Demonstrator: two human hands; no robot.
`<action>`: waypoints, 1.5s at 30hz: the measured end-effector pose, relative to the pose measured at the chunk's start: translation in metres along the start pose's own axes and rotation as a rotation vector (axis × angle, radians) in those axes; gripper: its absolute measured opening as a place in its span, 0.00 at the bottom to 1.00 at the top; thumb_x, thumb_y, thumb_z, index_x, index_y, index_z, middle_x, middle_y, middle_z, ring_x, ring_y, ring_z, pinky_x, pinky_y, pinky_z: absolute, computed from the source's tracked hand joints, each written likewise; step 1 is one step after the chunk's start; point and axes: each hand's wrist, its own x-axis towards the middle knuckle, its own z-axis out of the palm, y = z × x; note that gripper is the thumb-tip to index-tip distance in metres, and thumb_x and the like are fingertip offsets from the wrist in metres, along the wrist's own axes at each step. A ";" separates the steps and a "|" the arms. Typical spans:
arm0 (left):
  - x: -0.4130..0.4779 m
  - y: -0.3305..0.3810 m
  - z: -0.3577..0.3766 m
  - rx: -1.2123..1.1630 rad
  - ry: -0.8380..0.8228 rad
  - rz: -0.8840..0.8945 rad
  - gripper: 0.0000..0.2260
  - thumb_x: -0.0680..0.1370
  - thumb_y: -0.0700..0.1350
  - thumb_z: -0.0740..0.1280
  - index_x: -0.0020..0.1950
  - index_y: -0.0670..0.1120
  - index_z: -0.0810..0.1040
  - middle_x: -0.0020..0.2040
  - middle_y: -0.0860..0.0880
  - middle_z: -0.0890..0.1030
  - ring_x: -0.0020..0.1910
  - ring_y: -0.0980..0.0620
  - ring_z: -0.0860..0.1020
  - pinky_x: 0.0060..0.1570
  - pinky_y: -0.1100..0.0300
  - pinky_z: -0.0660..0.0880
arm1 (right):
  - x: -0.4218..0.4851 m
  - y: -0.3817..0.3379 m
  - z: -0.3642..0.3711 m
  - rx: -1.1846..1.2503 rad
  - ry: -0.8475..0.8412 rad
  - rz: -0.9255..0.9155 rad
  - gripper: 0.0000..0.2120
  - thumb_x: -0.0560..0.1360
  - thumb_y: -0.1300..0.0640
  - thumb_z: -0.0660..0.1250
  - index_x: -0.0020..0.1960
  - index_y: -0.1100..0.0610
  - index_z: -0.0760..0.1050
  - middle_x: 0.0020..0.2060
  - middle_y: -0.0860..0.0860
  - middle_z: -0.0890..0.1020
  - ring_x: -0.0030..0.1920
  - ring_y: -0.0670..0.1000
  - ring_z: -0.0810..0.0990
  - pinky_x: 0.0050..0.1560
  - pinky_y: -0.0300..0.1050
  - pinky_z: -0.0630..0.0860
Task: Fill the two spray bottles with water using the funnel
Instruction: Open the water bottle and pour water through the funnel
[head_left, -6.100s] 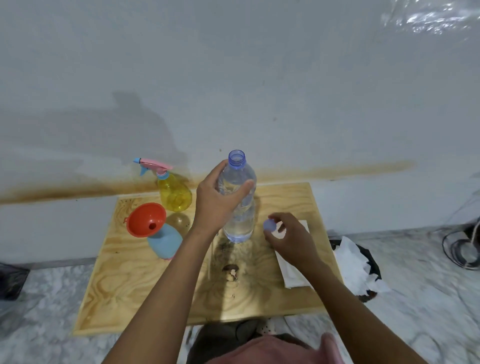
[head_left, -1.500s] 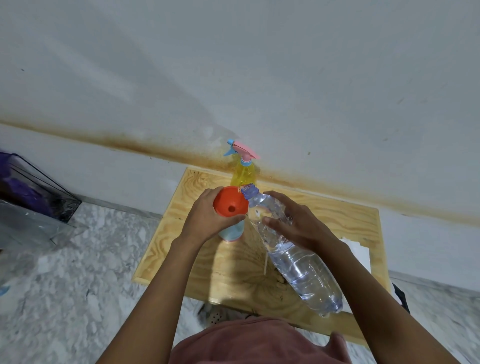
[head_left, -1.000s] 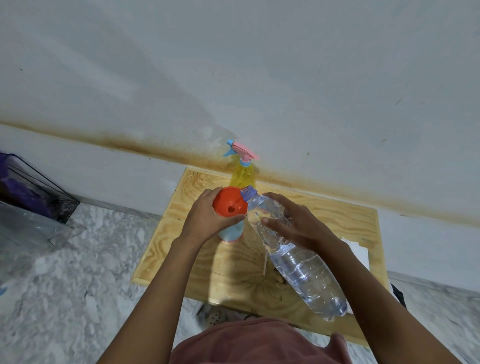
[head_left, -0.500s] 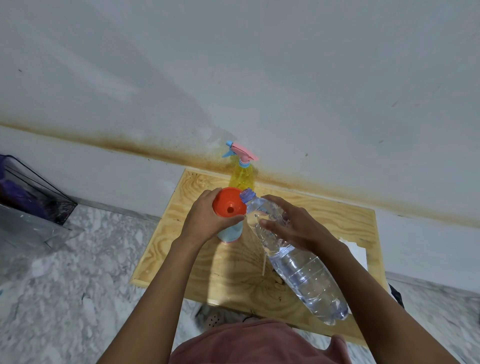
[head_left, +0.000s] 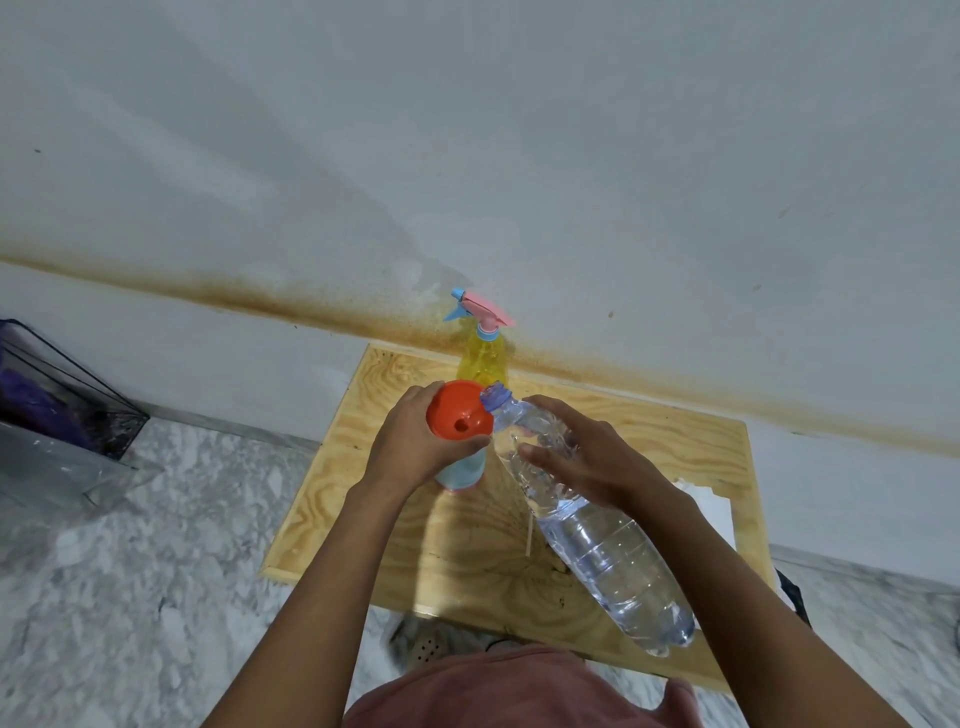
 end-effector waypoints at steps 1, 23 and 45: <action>0.000 0.000 0.000 0.004 0.000 -0.002 0.40 0.63 0.59 0.81 0.72 0.50 0.71 0.59 0.52 0.76 0.58 0.51 0.75 0.57 0.53 0.77 | 0.000 0.000 0.001 0.004 0.003 -0.005 0.29 0.73 0.33 0.65 0.72 0.35 0.61 0.48 0.41 0.79 0.42 0.41 0.80 0.49 0.47 0.79; 0.001 0.002 -0.004 0.035 -0.030 0.047 0.35 0.63 0.62 0.79 0.66 0.54 0.73 0.56 0.55 0.75 0.53 0.54 0.76 0.50 0.55 0.79 | -0.026 -0.005 -0.012 0.352 0.630 -0.061 0.26 0.68 0.38 0.66 0.63 0.24 0.62 0.60 0.31 0.76 0.60 0.37 0.77 0.59 0.44 0.76; 0.001 0.004 -0.004 0.041 -0.049 0.023 0.35 0.62 0.63 0.79 0.65 0.56 0.73 0.55 0.56 0.75 0.52 0.54 0.77 0.46 0.59 0.78 | 0.001 0.025 0.006 0.437 1.031 0.067 0.30 0.78 0.55 0.69 0.75 0.51 0.59 0.65 0.37 0.70 0.61 0.27 0.71 0.58 0.24 0.69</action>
